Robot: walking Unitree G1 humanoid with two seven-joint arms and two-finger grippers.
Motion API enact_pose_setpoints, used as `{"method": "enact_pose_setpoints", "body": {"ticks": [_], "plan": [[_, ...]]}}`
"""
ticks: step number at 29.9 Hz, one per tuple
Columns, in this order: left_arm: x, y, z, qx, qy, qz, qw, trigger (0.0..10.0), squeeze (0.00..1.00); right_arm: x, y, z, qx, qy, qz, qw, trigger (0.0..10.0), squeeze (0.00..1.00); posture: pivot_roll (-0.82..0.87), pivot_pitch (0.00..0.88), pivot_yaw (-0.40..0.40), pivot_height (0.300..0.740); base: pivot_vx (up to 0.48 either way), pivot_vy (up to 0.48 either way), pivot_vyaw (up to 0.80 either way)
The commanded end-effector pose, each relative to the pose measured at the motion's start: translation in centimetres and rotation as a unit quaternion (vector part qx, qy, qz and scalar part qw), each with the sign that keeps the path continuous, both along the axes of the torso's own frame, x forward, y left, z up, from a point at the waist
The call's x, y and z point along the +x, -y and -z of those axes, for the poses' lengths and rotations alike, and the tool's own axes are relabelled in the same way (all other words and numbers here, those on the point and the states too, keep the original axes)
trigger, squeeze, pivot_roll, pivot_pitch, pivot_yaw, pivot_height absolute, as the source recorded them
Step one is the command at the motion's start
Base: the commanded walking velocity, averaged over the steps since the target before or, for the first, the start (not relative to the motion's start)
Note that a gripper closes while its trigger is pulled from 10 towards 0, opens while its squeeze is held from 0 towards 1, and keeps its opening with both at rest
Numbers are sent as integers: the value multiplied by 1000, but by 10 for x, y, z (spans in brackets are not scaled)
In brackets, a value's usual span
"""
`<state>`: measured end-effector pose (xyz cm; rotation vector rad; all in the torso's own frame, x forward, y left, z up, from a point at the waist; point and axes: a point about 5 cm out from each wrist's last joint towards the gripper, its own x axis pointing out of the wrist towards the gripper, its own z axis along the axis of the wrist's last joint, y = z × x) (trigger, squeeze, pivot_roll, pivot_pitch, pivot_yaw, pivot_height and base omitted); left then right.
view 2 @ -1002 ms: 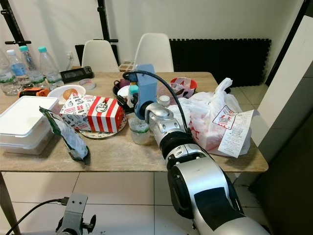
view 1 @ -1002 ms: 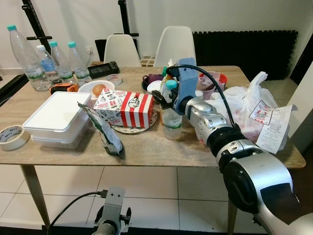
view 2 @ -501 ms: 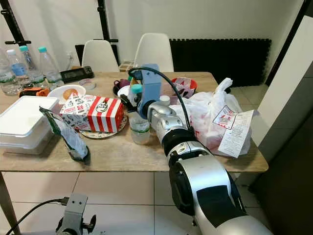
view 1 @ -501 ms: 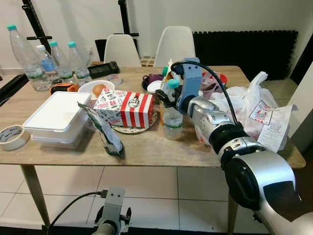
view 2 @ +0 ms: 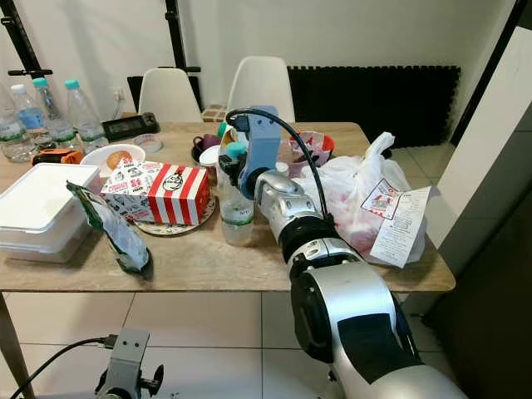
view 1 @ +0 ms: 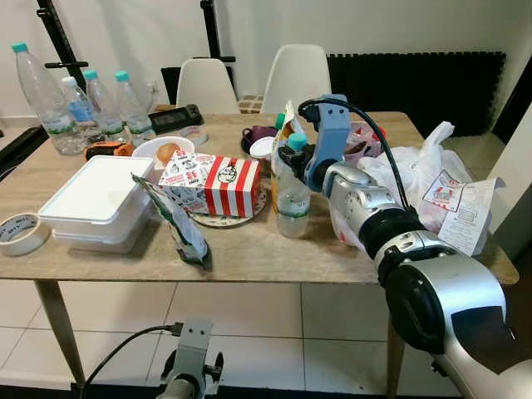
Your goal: Restocking fridge
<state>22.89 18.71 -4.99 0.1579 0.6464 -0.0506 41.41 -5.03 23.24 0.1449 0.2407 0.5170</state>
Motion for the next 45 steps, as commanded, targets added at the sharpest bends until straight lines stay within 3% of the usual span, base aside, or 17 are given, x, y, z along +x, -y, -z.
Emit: {"method": "enact_pose_setpoints", "body": {"ticks": [1, 5, 6, 11, 14, 17, 18, 20, 21, 24, 34, 38, 42, 44, 45], "plan": [[-1, -2, 1, 1, -7, -2, 1000, 10000, 0, -1, 0, 1, 23, -10, -9, 1000, 0, 0, -19, 22, 1, 740, 0, 0, 0], [0, -3, 0, 0, -4, -7, 1000, 10000, 0, -1, 5, -13, 72, 11, -59, 996, 0, 0, -16, 27, 1, 740, 0, 0, 0], [-1, -4, 1, 0, -5, -7, 1000, 10000, 0, -4, 12, -22, 89, 31, -115, 989, 0, 0, -19, 28, 5, 740, 0, 0, 0], [-3, -5, 2, 1, -9, -5, 1000, 10000, 0, -15, 28, -26, 88, 58, -195, 975, 0, 0, -26, 35, 17, 740, 0, 0, 0], [-3, -4, 2, 2, -13, 0, 1000, 10000, 0, -37, 51, -17, 61, 79, -247, 964, 0, 0, -32, 35, 26, 740, 0, 0, 0], [-2, -3, 2, 2, -14, 4, 1000, 10000, 0, -60, 63, -3, 37, 82, -287, 954, 0, 0, -35, 37, 31, 740, 0, 0, 0], [-2, -3, 2, 2, -14, 4, 1000, 10000, 0, -60, 63, -3, 37, 82, -287, 954, 0, 0, -35, 37, 31, 740, 0, 0, 0], [-1, -3, 1, 2, -14, 6, 1000, 10000, 0, -84, 67, 11, 45, 68, -330, 940, 0, 0, -39, 36, 41, 740, 0, 0, 0], [-1, -3, 1, 2, -14, 6, 1000, 10000, 0, -84, 67, 11, 45, 68, -330, 940, 0, 0, -39, 36, 41, 740, 0, 0, 0], [2, -2, 0, 1, -12, 10, 1000, 10000, 0, -113, 64, 29, 80, 40, -367, 926, 0, 0, -39, 34, 43, 740, 0, 0, 0], [3, -2, -1, 1, -10, 10, 1000, 10000, 0, -144, 57, 28, 160, 32, -386, 908, 0, 0, -38, 36, 42, 740, 0, 0, 0], [2, -2, 0, 1, -11, 10, 1000, 10000, 0, -153, 57, 37, 143, 16, -407, 902, 0, 0, -41, 36, 43, 740, 0, 0, 0], [0, -1, 1, 0, -16, 11, 1000, 10000, 0, -172, 59, 114, 15, -116, -391, 913, 0, 0, -38, 32, 40, 740, 0, 0, 0], [0, -1, 1, 0, -16, 11, 1000, 10000, 0, -172, 59, 114, 15, -116, -391, 913, 0, 0, -38, 32, 40, 740, 0, 0, 0], [0, -1, 1, 0, -16, 11, 1000, 10000, 0, -174, 62, 133, -20, -141, -376, 916, 0, 0, -35, 34, 38, 740, 0, 0, 0]]}}
